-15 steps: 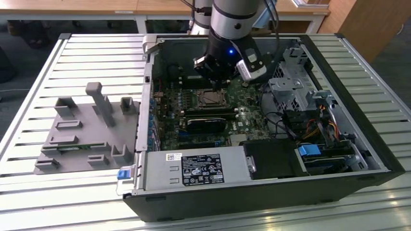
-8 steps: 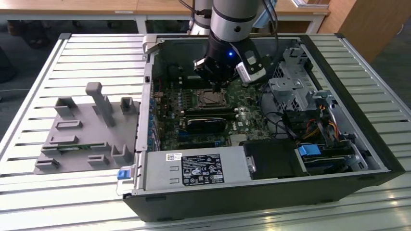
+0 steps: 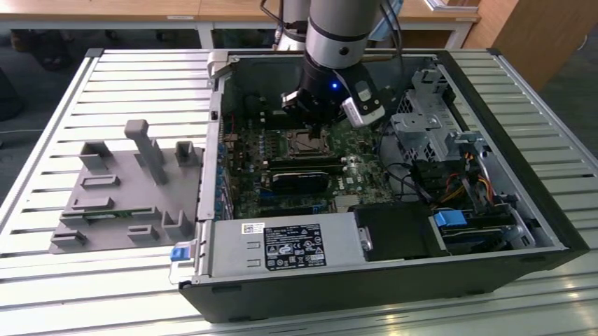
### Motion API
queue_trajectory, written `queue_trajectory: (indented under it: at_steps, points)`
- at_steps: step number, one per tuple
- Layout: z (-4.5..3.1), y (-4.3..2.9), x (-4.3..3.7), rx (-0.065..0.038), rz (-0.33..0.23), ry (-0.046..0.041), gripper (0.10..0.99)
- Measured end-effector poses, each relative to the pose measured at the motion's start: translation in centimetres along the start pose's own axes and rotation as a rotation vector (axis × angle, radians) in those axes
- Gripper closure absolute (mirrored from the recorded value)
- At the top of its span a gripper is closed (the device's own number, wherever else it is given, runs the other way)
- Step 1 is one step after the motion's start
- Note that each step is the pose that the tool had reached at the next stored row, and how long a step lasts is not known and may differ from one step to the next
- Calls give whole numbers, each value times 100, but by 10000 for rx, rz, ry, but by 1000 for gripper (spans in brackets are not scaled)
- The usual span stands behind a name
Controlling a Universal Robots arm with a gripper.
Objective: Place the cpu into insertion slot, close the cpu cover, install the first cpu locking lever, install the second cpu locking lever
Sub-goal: 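Install the second cpu locking lever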
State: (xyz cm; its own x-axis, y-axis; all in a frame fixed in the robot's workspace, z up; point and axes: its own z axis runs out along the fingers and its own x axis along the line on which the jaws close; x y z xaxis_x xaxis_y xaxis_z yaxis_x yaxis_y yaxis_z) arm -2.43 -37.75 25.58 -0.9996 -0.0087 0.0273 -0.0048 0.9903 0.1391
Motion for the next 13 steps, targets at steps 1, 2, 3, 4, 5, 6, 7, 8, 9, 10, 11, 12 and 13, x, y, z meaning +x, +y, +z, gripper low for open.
queue_trajectory:
  at_steps: [1, 2, 3, 4, 5, 6, 7, 8, 9, 10, 11, 12, 13]
  points:
    - [2, -12, 2, -1, 1, -1, 984]
    - [3, -23, 5, 0, 1, -1, 984]
    - [6, -31, 8, -1, 2, -2, 984]
    - [13, -33, 9, -5, 2, -3, 984]
    - [25, -36, 10, -3, 2, -3, 984]
    - [37, -38, 13, -2, 0, -2, 984]
    - [50, -40, 17, -5, -4, 0, 984]
    - [63, -42, 21, -8, -10, 0, 984]
    - [75, -43, 26, -10, -15, 1, 984]
    - [86, -45, 30, -10, -18, 1, 984]
    - [96, -47, 32, -11, -23, 2, 984]
    - [104, -51, 32, -11, -30, 2, 984]
    - [110, -52, 32, -11, -35, 3, 984]
